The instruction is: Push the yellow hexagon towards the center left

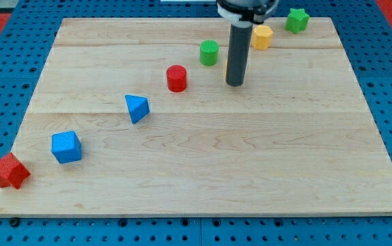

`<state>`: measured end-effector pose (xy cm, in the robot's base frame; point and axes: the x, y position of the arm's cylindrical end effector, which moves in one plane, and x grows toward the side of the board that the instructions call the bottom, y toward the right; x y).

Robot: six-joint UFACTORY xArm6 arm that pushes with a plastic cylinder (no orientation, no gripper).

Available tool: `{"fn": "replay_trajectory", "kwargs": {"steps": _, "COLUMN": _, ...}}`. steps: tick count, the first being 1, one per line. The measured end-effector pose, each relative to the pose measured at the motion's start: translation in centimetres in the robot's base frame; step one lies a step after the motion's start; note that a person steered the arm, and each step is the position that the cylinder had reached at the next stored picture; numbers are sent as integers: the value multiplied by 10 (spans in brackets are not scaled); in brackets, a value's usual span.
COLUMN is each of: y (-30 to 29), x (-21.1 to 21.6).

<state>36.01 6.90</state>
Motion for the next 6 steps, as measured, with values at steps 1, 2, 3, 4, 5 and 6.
{"fn": "replay_trajectory", "kwargs": {"steps": 1, "y": 6, "x": -38}}
{"fn": "replay_trajectory", "kwargs": {"steps": 2, "y": 22, "x": -52}}
{"fn": "replay_trajectory", "kwargs": {"steps": 3, "y": 52, "x": -52}}
{"fn": "replay_trajectory", "kwargs": {"steps": 4, "y": 91, "x": -67}}
{"fn": "replay_trajectory", "kwargs": {"steps": 5, "y": 84, "x": -98}}
{"fn": "replay_trajectory", "kwargs": {"steps": 6, "y": 20, "x": -103}}
